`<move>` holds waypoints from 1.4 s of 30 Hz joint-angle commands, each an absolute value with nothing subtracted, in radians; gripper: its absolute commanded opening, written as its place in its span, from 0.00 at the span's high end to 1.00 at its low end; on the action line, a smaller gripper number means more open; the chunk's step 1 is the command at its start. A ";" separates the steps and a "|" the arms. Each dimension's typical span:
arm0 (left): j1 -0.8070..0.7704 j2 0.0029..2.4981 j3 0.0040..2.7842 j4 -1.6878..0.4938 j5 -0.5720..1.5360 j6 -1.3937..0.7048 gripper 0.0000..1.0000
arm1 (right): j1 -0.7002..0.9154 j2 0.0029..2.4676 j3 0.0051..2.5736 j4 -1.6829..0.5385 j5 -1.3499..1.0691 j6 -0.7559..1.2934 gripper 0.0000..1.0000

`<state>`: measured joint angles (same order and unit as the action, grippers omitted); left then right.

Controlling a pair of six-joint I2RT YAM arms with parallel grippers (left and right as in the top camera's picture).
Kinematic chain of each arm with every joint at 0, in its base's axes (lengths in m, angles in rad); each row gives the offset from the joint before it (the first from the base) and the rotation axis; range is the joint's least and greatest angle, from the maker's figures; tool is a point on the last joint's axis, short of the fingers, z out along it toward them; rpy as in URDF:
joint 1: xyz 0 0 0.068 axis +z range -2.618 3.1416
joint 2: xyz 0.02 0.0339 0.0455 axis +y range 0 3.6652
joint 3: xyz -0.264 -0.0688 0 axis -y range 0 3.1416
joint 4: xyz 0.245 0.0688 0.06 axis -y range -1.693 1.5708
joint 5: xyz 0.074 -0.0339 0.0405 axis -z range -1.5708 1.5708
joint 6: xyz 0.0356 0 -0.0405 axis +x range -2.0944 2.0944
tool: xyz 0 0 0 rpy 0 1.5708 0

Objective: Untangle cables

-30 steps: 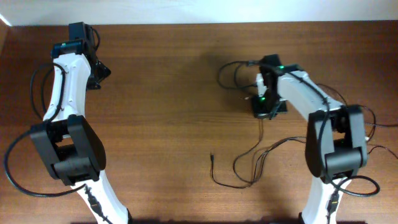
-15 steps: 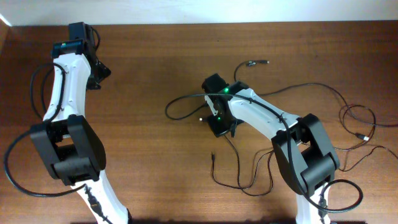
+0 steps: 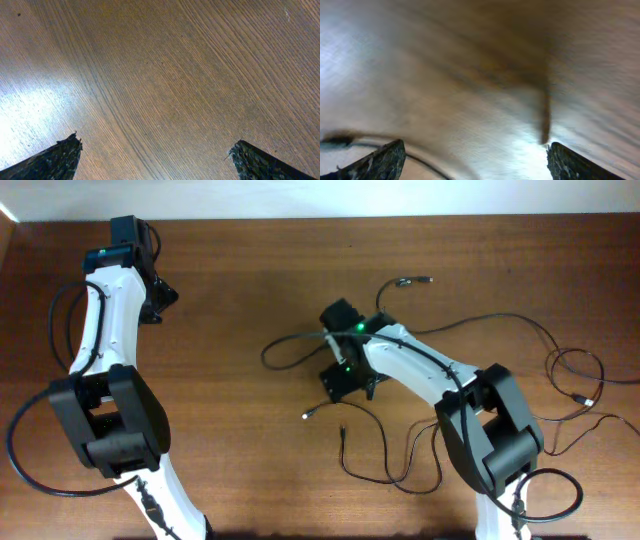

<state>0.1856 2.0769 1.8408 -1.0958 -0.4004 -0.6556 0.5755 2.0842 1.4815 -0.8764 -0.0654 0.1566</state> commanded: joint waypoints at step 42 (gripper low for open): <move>0.186 2.053 1.837 -1.096 -0.404 -0.665 0.01 | -0.675 2.038 1.554 -0.770 0.249 0.398 0.01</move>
<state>0.1856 2.0769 1.8408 -1.0954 -0.4004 -0.6552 -0.6613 2.0079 1.5421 -0.7853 0.2234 0.3927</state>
